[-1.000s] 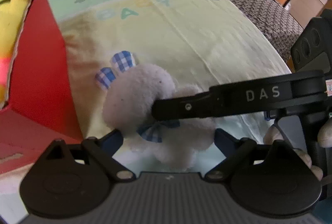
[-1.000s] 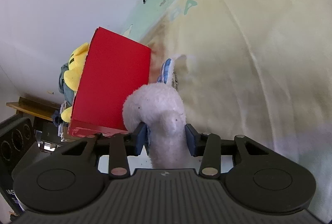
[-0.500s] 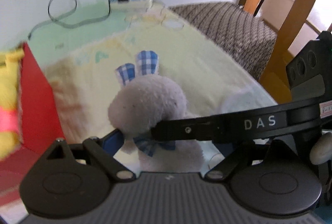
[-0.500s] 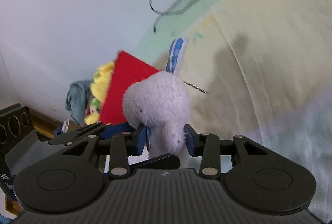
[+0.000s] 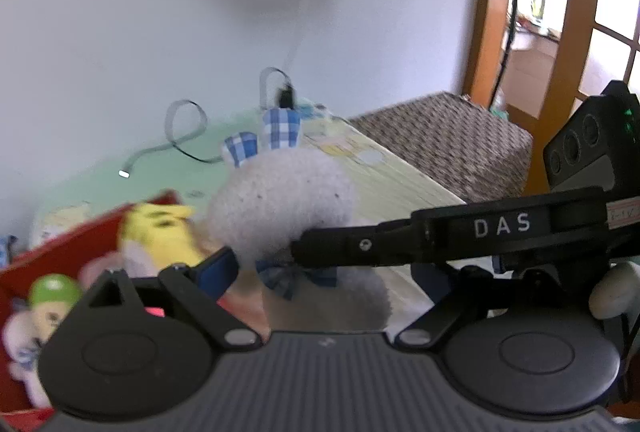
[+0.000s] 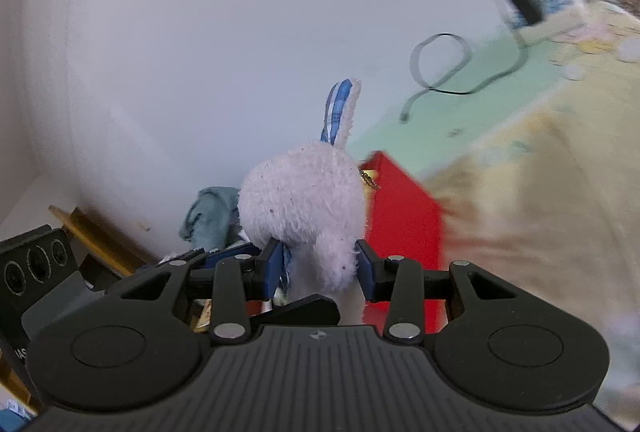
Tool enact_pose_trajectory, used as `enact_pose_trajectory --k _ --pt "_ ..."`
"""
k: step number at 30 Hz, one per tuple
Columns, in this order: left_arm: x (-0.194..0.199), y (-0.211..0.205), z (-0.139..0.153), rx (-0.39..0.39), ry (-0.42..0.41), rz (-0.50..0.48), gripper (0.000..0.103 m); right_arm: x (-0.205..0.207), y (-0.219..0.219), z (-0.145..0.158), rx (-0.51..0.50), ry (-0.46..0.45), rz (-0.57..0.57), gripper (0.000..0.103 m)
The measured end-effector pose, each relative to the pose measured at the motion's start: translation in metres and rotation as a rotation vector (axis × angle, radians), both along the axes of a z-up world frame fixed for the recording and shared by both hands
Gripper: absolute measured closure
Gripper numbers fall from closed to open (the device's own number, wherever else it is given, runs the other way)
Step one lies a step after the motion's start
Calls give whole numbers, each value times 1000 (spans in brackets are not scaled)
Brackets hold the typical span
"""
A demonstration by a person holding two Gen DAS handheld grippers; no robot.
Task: Organize objects
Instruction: 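Lift the white teddy bear and carry it over the red box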
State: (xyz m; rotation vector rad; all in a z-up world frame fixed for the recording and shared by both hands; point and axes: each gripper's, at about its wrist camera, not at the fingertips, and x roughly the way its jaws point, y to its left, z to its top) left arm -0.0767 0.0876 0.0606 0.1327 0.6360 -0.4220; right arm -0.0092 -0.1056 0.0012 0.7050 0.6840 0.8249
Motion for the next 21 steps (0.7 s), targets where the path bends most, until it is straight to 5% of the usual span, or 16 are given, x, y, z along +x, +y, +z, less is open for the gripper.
enact_pose_trajectory --k 9,21 --pt "-3 87 8 12 -36 108 10 12 95 6 10 -34 69 61" --pt "39 155 -30 17 85 168 14 24 167 -27 -116 57 -21 64"
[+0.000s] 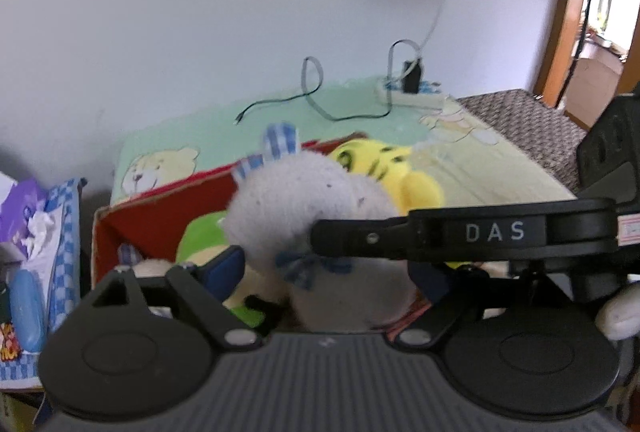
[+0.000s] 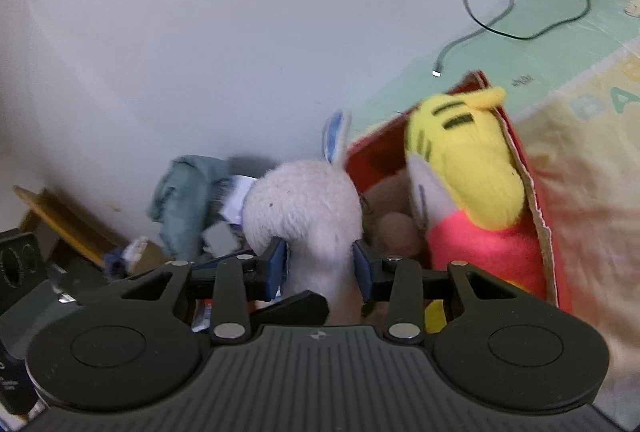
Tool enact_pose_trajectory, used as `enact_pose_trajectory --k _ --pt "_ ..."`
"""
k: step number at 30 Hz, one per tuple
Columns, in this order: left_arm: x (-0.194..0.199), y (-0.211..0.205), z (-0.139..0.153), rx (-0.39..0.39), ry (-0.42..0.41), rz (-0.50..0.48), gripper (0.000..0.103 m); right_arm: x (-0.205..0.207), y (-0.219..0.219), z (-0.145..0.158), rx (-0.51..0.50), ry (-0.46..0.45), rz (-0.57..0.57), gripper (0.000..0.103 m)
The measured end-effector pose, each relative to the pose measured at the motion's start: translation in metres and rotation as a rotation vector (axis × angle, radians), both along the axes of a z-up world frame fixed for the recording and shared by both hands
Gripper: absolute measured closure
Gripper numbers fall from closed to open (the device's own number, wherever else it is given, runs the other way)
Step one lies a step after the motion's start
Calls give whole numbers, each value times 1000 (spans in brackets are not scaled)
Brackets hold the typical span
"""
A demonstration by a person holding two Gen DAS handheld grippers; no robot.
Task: Organize objects
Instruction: 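Lift the white teddy bear and carry it over the red box, then lower the white teddy bear into the red box with the right tool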
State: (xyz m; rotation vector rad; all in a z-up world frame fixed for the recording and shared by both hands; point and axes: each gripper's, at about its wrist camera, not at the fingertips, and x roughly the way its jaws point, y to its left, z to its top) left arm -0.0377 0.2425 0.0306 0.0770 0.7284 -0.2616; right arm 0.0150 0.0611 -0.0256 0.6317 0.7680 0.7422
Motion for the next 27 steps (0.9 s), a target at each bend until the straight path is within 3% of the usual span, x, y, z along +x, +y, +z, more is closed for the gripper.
enact_pose_trajectory --k 4,9,15,19,27 --pt "9 16 -8 -40 25 2 13 -1 8 -2 -28 7 -18 64" --pt "11 26 -21 -20 40 11 10 0 23 -8 -62 41 -22 65" --pt "25 48 -34 -112 110 20 10 7 29 -14 -71 62 -19 67" --pt "24 46 -36 -124 116 2 10 6 23 -12 -68 73 -5 66" --pt "11 44 -27 -121 82 -13 13 -4 0 6 -62 2 -59 58"
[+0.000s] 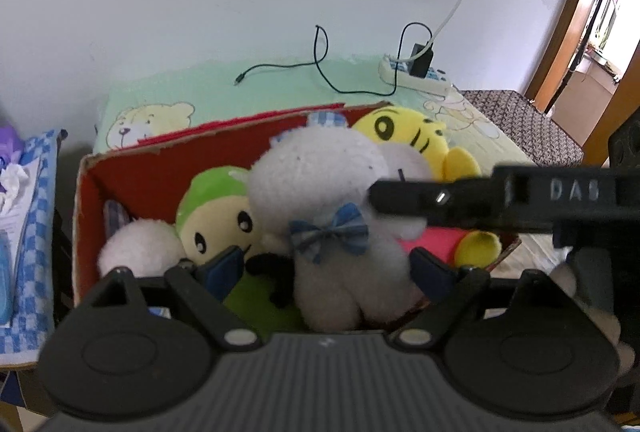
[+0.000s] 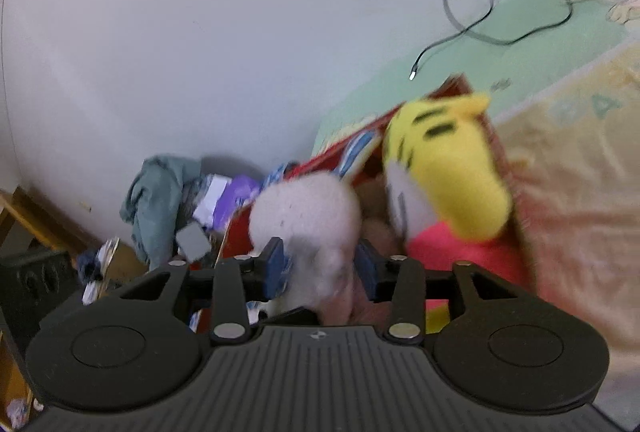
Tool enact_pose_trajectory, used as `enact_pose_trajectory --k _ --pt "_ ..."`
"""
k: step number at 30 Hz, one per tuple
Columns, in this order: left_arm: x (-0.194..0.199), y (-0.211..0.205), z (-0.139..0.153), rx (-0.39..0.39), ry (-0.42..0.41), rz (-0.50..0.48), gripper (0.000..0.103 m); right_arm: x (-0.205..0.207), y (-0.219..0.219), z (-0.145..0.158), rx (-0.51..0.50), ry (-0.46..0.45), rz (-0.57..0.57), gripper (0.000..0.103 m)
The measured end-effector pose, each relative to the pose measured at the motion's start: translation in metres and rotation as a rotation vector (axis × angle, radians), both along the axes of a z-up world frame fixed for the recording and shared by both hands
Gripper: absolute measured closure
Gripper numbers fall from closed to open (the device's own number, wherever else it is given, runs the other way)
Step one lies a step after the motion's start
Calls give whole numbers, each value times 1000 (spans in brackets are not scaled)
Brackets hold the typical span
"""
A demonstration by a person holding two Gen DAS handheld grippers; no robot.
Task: Organize objects
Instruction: 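Lower the white teddy bear into the red box with the right tool, then open the right tool and release the white teddy bear in the box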
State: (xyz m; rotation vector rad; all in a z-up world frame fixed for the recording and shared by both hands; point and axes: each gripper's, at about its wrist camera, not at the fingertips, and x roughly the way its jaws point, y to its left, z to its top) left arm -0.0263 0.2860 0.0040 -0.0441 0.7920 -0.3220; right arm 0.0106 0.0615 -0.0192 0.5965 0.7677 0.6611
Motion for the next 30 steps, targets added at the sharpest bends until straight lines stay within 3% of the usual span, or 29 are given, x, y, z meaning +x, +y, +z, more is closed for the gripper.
enact_pose_trajectory --k 4,6,10,14,19,30 --pt "-1 1 3 -6 -5 7 13 3 -8 0 22 -12 -60 61" --pt "2 0 2 -1 -2 10 13 5 -6 2 43 -37 -77 70" --pt "6 -3 -3 5 23 6 14 13 10 2 9 -55 -33 73" --pt "9 -6 -4 15 33 15 14 22 22 -4 -48 -57 -14 73" --pt "15 -14 -8 62 57 36 13 30 21 -11 -32 -50 -15 72" --pt "8 -27 3 110 70 83 12 10 2 9 -80 -57 -53 71"
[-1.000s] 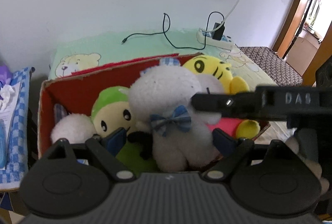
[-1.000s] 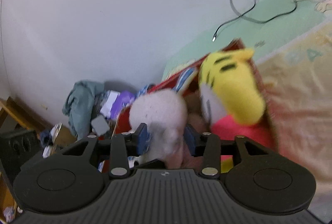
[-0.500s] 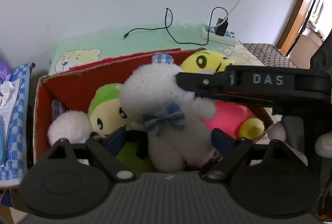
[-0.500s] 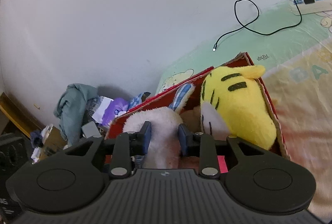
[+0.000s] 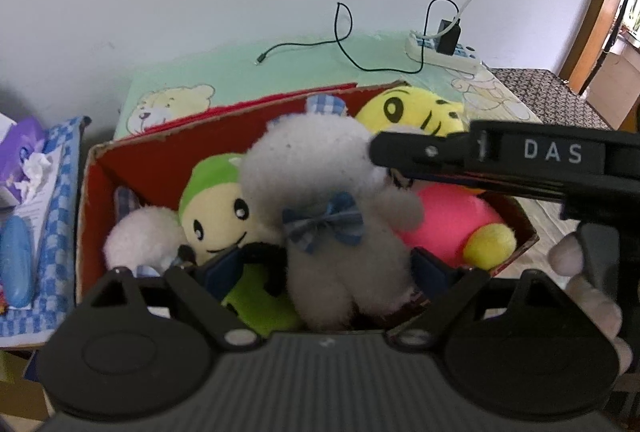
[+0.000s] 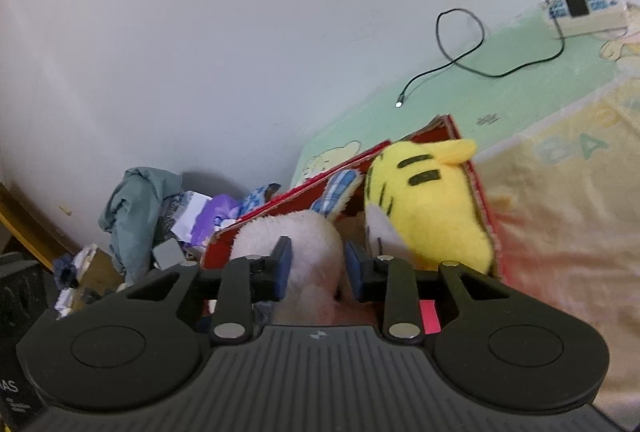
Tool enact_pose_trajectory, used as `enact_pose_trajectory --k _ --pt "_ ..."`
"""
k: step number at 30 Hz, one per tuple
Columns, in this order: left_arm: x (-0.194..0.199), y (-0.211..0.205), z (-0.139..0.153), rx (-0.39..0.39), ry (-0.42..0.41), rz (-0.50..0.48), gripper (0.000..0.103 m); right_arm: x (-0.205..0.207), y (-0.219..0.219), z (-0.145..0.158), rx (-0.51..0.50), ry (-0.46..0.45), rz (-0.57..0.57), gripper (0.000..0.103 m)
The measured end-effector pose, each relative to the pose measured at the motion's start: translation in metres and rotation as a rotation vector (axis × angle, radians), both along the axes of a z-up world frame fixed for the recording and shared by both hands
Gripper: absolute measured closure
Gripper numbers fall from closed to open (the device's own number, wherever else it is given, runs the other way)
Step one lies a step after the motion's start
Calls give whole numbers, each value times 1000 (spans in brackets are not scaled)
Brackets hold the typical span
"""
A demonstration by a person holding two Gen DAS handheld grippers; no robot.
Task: Organize objects
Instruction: 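Open the right tool and release the white teddy bear in the box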
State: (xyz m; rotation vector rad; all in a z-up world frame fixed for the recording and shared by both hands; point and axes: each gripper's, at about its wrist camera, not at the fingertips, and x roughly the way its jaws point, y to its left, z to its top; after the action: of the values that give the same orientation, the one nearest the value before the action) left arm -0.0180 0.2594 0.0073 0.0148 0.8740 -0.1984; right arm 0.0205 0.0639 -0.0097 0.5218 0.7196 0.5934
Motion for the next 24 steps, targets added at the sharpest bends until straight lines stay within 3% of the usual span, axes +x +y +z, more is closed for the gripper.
enact_pose_trajectory --k 13,24 --pt "-16 -23 6 111 -6 64 10 -37 -18 15 -151 -46 -92 71" --pt "-32 -20 8 126 -10 129 7 -50 -15 9 -219 -39 -109 71"
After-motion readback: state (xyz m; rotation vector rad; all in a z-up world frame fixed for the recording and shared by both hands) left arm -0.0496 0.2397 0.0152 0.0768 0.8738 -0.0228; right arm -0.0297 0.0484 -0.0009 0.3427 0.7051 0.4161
